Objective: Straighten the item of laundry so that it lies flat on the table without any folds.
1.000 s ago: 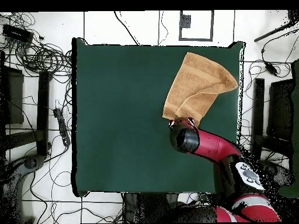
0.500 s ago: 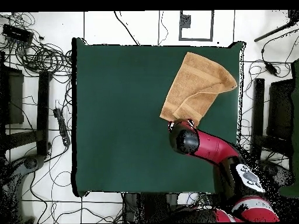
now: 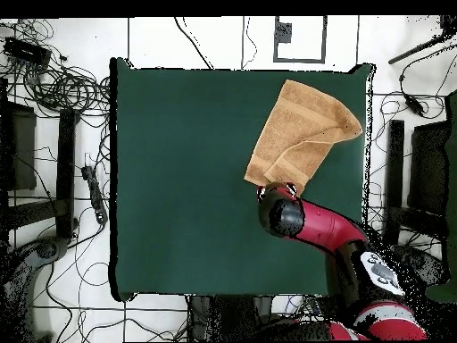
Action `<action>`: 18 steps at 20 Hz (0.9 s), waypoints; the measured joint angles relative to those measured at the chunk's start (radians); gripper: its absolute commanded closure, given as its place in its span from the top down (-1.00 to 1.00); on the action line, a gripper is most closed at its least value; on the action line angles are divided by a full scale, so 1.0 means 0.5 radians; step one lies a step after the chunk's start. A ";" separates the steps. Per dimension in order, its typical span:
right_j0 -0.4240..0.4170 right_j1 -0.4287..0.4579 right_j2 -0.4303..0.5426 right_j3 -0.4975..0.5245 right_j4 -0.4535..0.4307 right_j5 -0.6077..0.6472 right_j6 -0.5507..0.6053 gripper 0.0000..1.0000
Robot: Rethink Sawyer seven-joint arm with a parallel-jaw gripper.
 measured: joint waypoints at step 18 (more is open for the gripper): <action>-0.021 -0.004 -0.052 0.000 -0.001 0.000 0.000 1.00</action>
